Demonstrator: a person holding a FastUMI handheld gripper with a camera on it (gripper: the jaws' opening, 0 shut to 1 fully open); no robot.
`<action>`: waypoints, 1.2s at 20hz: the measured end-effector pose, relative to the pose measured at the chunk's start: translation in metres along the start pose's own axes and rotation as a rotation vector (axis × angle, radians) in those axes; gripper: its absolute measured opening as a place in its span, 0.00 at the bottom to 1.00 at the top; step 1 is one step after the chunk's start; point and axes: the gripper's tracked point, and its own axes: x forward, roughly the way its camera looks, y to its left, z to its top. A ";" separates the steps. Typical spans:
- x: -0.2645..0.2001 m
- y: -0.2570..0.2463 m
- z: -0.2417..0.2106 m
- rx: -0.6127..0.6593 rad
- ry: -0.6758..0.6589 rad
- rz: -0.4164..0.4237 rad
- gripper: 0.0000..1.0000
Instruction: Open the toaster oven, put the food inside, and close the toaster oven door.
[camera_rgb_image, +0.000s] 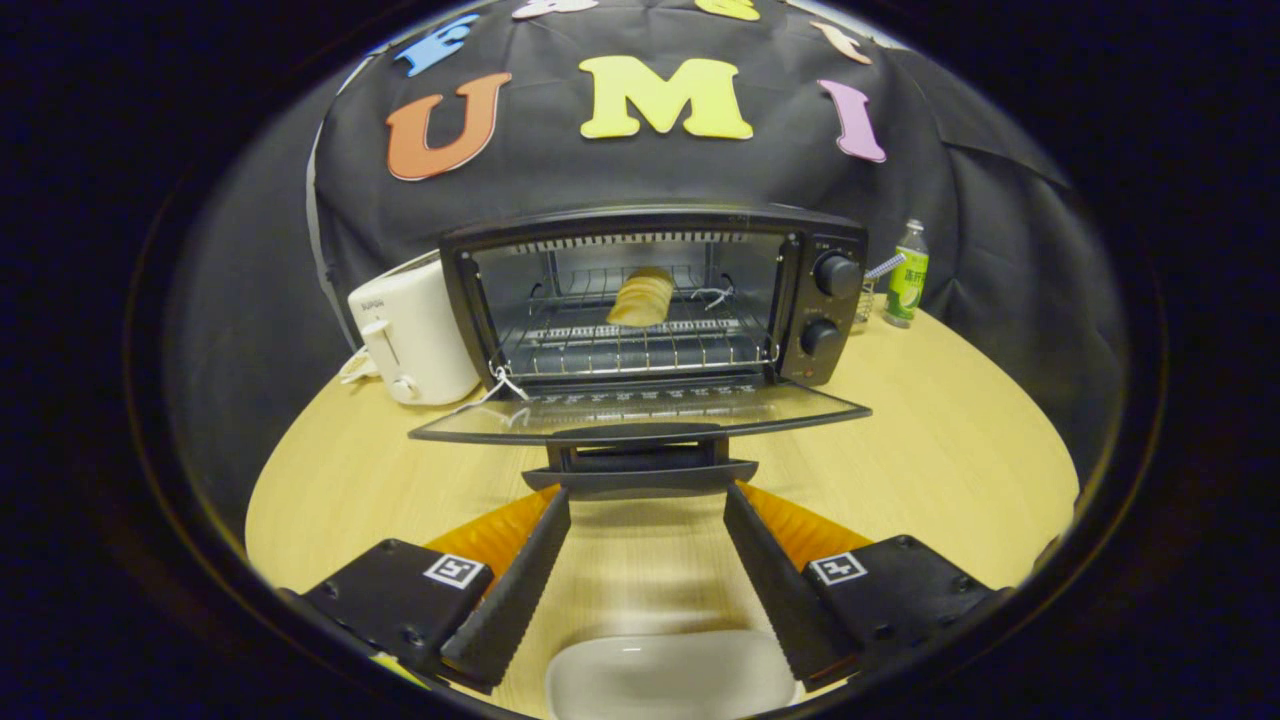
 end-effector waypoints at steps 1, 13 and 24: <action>-0.001 0.001 0.008 -0.002 -0.023 -0.001 1.00; -0.064 -0.001 0.123 -0.044 -0.304 -0.029 1.00; -0.184 0.002 0.159 -0.025 -0.376 -0.010 1.00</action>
